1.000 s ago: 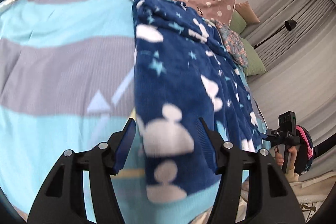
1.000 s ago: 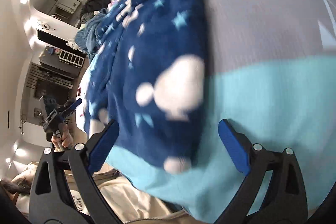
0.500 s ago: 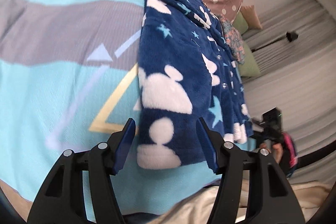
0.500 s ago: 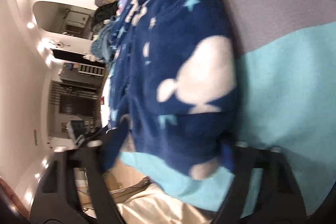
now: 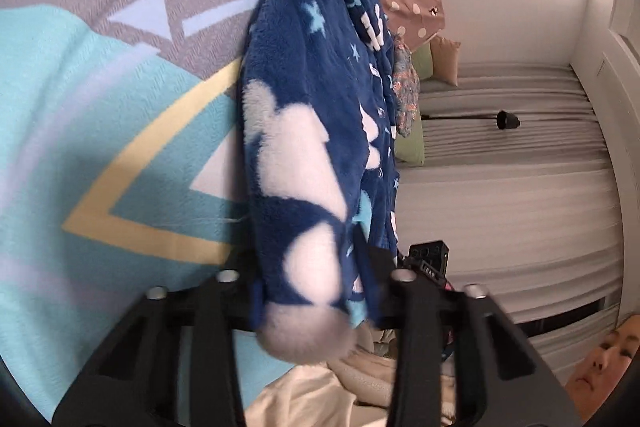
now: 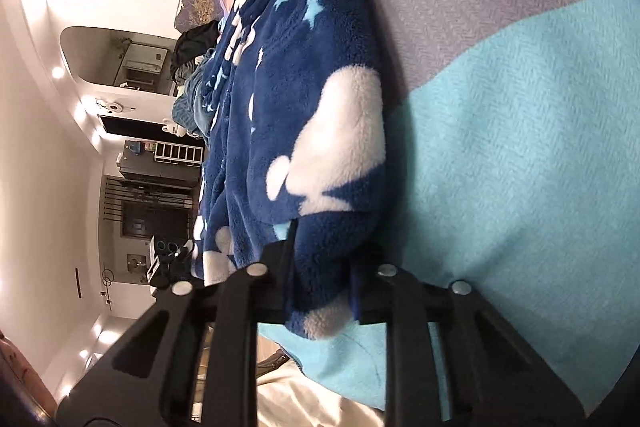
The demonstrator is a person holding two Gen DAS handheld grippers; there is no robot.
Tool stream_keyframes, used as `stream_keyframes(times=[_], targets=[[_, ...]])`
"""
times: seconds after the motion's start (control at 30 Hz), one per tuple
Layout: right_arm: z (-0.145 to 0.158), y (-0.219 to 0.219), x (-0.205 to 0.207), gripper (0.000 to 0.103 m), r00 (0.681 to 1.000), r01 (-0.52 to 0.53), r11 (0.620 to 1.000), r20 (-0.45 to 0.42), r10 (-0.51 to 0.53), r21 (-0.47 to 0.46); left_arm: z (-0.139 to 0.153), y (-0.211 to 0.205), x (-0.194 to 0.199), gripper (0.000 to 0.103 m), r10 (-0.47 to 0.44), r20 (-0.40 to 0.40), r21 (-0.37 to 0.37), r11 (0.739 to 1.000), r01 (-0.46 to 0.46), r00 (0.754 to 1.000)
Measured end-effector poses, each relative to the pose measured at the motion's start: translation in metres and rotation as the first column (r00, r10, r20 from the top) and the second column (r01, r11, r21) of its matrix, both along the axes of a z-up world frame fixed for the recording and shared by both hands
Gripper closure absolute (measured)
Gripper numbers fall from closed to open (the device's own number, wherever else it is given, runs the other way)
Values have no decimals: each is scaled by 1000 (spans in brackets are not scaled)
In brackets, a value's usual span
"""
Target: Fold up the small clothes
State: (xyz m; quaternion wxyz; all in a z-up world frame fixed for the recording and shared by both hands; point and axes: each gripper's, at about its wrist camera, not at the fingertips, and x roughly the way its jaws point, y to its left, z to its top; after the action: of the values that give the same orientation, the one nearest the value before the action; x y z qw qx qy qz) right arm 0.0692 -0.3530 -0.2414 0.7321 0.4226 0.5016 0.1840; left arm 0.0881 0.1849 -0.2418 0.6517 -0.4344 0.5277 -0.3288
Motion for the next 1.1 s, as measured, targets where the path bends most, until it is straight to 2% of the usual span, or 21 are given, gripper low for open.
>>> stream_keyframes(times=[0.1, 0.2, 0.33, 0.5, 0.63, 0.83, 0.93, 1.1], targets=[[2, -1, -1, 89, 1000, 8, 1000, 7, -8, 6, 2, 0, 0, 90, 28, 5, -17, 999, -28, 1000], [7, -4, -2, 90, 1000, 13, 1000, 26, -14, 28, 12, 4, -1, 91, 53, 41, -36, 998, -51, 998], [22, -5, 3, 90, 998, 14, 998, 67, -17, 54, 32, 5, 1, 91, 80, 80, -105, 992, -71, 994], [52, -11, 15, 90, 989, 12, 995, 143, -26, 103, 59, 2, 11, 91, 96, 137, -171, 983, -72, 986], [82, -9, 31, 90, 979, -8, 995, 205, -13, 101, 76, -1, 24, 91, 111, 156, -241, 968, -71, 982], [131, -4, 69, 90, 956, -47, 997, 294, 26, 65, 114, -6, 50, 91, 115, 223, -246, 967, -59, 968], [156, -4, 95, 90, 944, -21, 999, 330, 8, 35, 133, -3, 66, 91, 135, 255, -248, 966, -70, 957], [174, -9, 143, 90, 934, -9, 998, 357, -12, 56, 149, 4, 107, 92, 230, 256, -231, 958, -171, 939]])
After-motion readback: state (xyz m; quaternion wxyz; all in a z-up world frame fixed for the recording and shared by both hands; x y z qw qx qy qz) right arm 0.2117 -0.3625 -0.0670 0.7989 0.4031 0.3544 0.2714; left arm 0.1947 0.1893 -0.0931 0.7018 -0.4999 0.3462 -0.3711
